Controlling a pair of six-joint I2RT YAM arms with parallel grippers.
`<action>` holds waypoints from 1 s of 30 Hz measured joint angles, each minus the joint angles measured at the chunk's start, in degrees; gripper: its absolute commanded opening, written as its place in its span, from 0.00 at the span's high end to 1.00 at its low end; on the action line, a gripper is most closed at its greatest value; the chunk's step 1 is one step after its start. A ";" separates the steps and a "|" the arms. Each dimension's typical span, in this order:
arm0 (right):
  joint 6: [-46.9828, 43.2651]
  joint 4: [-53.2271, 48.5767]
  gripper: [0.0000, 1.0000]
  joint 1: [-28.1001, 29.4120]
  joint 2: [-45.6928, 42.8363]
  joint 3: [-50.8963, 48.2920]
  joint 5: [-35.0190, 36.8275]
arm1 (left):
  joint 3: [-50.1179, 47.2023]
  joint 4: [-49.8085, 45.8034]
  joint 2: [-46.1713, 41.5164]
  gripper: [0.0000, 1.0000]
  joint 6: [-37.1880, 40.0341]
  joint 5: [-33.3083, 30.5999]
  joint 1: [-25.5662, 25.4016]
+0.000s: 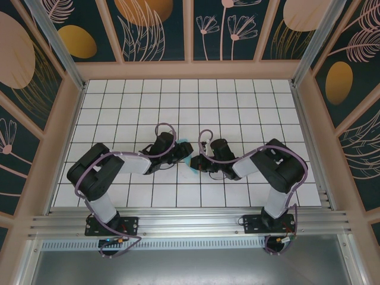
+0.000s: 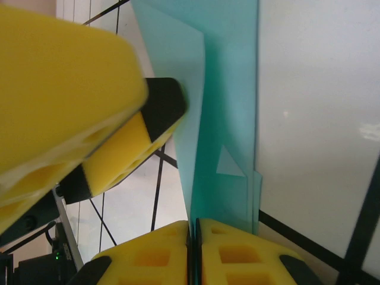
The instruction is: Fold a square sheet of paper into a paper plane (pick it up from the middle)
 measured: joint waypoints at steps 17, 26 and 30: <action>7.82 -2.08 1.00 -0.94 0.04 0.17 -1.14 | 0.26 -0.11 -4.37 0.38 2.64 0.15 0.00; 12.92 -1.51 1.00 -1.33 0.37 0.04 -1.31 | -3.28 2.45 -11.74 0.39 3.26 -1.14 0.00; 14.62 -0.87 1.00 -1.68 0.81 0.04 -2.10 | -3.58 5.03 -8.41 0.39 3.26 0.98 0.00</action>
